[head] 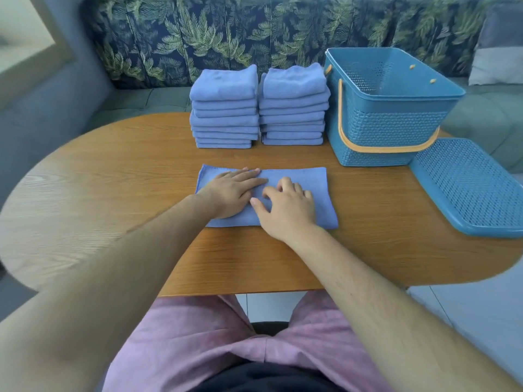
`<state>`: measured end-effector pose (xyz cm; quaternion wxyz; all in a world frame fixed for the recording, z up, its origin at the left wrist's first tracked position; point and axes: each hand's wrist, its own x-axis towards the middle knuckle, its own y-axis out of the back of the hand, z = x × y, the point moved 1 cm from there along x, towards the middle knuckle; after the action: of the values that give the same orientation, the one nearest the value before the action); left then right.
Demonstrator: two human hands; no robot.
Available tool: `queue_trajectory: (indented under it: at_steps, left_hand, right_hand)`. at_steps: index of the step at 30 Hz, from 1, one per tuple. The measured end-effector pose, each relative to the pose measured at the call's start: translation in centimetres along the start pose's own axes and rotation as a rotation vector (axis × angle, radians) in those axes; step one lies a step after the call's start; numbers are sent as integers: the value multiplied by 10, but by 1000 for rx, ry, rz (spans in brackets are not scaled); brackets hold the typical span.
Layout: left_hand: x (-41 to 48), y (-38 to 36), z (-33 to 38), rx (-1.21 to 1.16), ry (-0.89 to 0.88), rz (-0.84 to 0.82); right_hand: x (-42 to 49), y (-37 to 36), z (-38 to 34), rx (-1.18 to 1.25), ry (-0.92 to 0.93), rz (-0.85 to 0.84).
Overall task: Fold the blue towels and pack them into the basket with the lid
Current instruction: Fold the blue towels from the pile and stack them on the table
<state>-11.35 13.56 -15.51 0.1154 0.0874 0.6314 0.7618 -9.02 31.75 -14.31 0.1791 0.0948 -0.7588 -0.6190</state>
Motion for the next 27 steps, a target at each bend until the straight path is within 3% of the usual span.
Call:
queue_trajectory:
  at_steps: [5, 10, 15, 17, 21, 27]
  left_hand:
    - [-25, 19, 16, 248, 164, 115]
    - [-51, 19, 40, 24, 115, 284]
    - [-65, -13, 32, -51, 61, 0]
    - [-68, -20, 29, -85, 59, -30]
    - [-73, -14, 28, -85, 26, -36]
    - [-130, -1, 34, -155, -294, 260]
  right_hand:
    - [12, 5, 37, -5, 77, -111]
    - [8, 19, 51, 103, 134, -103]
    - [-20, 2, 53, 87, 168, -252]
    - [-25, -3, 56, 102, 164, -275]
    - [-33, 5, 59, 161, 220, -232]
    - [-80, 29, 78, 379, 482, -37]
